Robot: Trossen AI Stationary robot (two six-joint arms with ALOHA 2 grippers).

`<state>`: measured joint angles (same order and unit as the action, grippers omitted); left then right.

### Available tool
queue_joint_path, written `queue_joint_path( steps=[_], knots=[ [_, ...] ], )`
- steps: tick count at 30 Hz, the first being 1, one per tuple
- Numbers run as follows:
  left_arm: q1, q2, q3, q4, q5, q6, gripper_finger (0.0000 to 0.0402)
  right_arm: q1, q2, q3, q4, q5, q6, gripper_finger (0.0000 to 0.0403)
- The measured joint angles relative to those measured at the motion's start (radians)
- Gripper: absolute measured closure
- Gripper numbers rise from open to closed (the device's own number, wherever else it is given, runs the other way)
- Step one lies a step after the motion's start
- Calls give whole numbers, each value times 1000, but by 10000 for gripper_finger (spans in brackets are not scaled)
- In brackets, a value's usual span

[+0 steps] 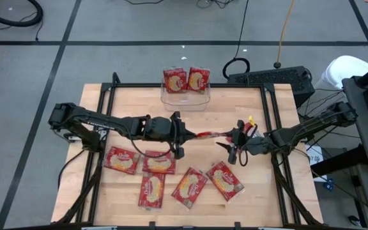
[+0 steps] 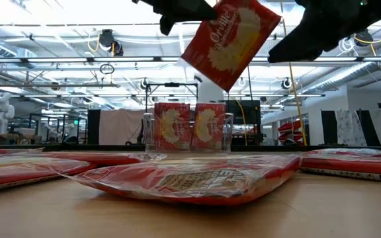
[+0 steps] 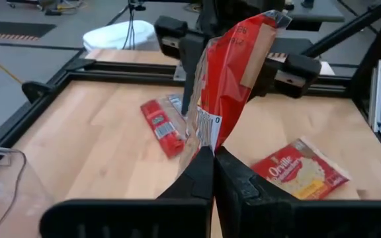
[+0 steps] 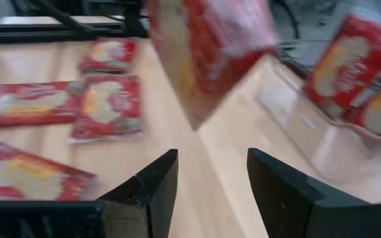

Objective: Sort popcorn bags into baskets
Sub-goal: Put the red popcorn bag into the transparent bin

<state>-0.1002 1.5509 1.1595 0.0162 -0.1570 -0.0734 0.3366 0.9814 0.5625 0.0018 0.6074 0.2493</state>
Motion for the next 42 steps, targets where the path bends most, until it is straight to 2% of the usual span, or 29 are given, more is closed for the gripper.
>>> queue_joint_path(
  steps=[6, 12, 16, 21, 26, 31, 37, 40, 42],
  knots=[
    [59, 0, 0, -154, 6, -55, 394, 12, -58, 0, 7, 120, -63, 227],
    [79, 36, 0, -237, 30, -72, 397, -4, -33, 0, 134, 123, -192, 222],
    [79, 76, 1, -194, 56, -70, 389, -39, 48, 1, 225, 53, -239, 205],
    [79, 100, 1, -173, 115, -63, 397, -91, 154, 1, 268, -43, -235, 181],
    [79, 99, 1, -172, 116, -38, 389, -151, 251, 1, 318, -172, -222, 182],
    [77, 99, 1, -161, 116, -34, 384, -191, 328, 1, 391, -243, -205, 226],
    [67, 99, 1, -141, 105, -34, 384, -200, 319, 0, 402, -274, -240, 333],
    [55, 98, 1, -114, 104, -44, 350, -202, 290, 0, 396, -312, -271, 385],
    [46, 98, 1, -107, 88, -43, 315, -202, 260, 0, 369, -313, -273, 391]
  ],
)
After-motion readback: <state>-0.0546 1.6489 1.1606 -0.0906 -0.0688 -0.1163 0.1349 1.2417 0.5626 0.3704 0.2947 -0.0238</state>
